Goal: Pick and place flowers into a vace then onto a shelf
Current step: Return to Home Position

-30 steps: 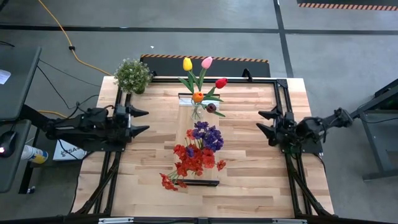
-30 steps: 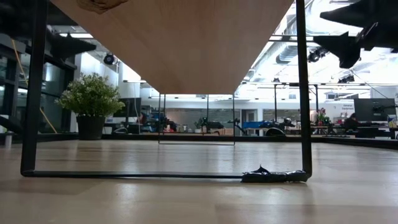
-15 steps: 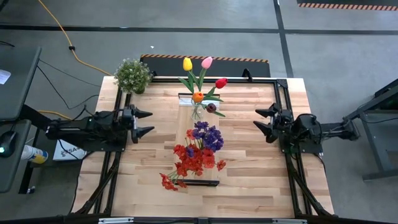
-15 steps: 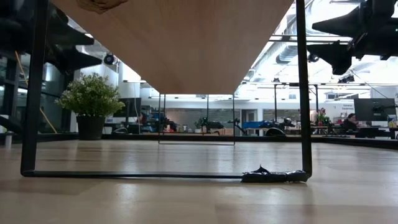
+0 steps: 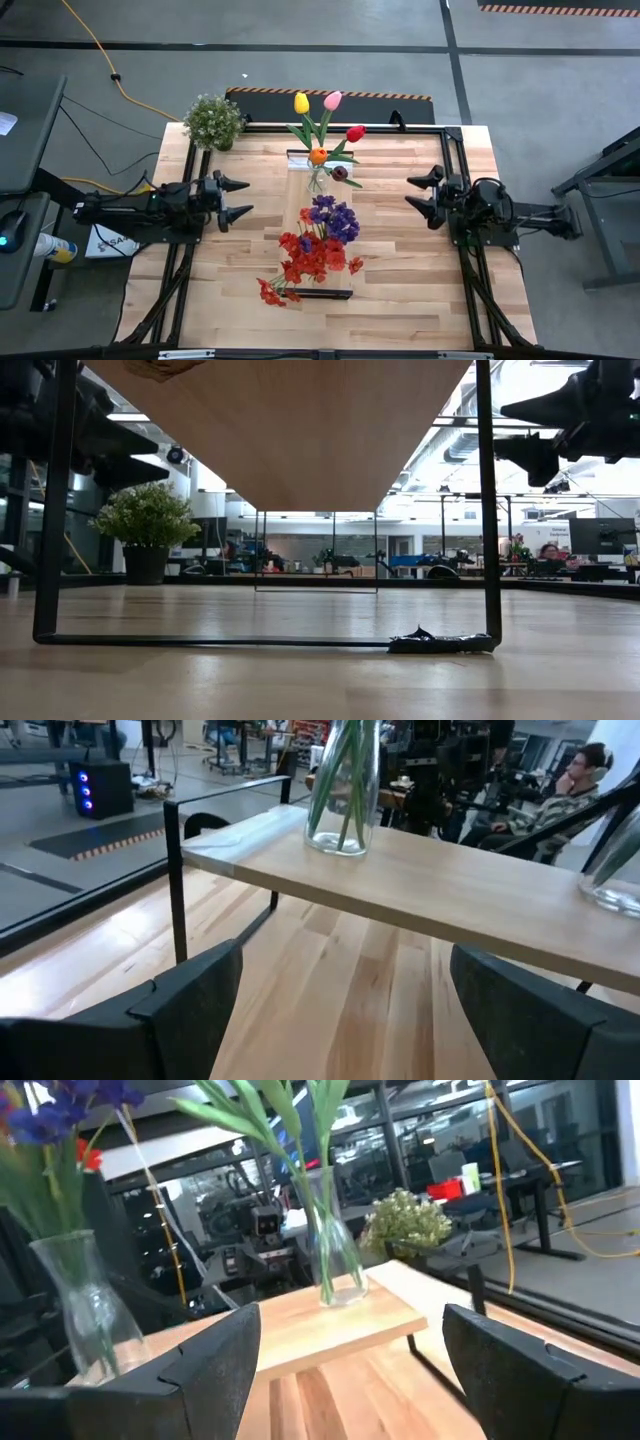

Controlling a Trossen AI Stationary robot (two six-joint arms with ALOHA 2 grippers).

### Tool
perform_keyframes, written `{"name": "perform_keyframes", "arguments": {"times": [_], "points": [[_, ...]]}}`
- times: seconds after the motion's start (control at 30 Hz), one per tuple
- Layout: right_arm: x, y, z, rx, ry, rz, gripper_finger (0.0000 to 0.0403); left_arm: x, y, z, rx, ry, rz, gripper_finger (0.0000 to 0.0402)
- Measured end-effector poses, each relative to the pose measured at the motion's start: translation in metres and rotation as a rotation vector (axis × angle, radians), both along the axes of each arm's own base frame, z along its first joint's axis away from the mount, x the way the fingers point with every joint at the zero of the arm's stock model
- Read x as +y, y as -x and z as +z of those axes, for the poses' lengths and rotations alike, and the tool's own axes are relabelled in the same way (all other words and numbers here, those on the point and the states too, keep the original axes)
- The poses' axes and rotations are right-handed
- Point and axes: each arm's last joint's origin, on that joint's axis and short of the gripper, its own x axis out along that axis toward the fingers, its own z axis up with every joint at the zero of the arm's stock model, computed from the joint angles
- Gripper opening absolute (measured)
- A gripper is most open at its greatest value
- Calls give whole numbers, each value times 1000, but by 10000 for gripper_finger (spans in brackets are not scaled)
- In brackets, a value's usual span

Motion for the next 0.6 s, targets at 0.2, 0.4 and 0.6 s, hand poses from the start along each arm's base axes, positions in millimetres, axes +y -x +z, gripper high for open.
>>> {"name": "perform_keyframes", "arguments": {"times": [0.2,0.4,0.6], "points": [[0,0,0,10,34,54,303,0,0,0,2,-8,-2,390],[2,-1,-2,26,49,105,303,-3,-1,0,-3,1,-90,390],[3,-1,-6,46,52,127,303,-3,-2,-1,-7,-5,-122,390]]}}
